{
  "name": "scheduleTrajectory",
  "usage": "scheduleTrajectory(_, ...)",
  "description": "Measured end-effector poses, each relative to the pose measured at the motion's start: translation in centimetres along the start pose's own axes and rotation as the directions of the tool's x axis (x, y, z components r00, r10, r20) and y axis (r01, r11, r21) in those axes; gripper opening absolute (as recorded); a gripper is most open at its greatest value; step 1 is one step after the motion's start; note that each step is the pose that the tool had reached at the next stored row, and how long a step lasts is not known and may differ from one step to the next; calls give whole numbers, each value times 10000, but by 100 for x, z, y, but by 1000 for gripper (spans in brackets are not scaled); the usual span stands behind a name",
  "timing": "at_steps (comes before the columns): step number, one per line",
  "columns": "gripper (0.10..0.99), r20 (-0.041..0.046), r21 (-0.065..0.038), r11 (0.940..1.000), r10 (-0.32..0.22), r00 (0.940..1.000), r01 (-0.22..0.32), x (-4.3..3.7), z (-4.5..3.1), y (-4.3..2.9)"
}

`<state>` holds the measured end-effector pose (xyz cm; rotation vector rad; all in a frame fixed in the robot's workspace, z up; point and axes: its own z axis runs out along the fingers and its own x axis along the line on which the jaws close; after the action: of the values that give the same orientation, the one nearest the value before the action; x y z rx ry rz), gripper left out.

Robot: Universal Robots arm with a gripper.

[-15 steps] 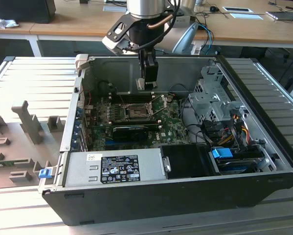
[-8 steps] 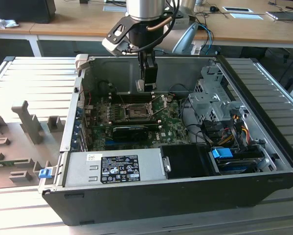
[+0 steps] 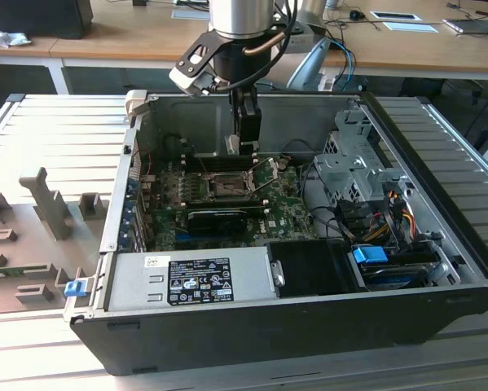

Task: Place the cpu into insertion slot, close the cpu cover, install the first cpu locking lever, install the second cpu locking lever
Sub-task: 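Place the cpu into insertion slot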

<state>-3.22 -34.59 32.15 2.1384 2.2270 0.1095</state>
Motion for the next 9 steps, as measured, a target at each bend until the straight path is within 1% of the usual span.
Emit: scheduleTrajectory(9,533,0,0,10000,0,10000,0,0,41,-5)
